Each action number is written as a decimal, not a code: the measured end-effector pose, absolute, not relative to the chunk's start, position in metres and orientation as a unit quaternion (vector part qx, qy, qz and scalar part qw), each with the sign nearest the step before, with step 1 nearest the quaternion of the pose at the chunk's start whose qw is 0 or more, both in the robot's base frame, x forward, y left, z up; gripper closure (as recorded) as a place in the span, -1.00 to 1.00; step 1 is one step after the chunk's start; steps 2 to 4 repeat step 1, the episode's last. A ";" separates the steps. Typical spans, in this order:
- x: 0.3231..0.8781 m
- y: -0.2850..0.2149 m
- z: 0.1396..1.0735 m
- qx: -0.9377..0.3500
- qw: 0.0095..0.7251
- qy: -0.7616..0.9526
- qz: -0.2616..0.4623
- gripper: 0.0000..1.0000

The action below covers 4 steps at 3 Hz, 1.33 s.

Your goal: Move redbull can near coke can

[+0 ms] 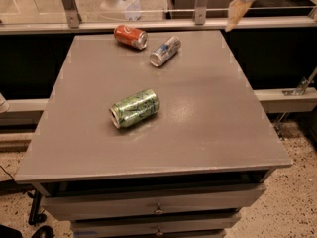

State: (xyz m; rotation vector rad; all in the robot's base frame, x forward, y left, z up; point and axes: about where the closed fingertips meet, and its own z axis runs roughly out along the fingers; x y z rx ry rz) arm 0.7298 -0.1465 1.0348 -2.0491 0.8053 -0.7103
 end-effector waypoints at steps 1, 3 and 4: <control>0.728 -0.160 1.036 -0.803 0.403 0.329 -0.289 -1.00; 0.728 -0.160 1.036 -0.803 0.403 0.329 -0.289 -1.00; 0.728 -0.160 1.036 -0.803 0.403 0.329 -0.289 -1.00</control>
Offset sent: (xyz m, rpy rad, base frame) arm 0.0000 0.0000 0.0000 0.0000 0.0000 0.0000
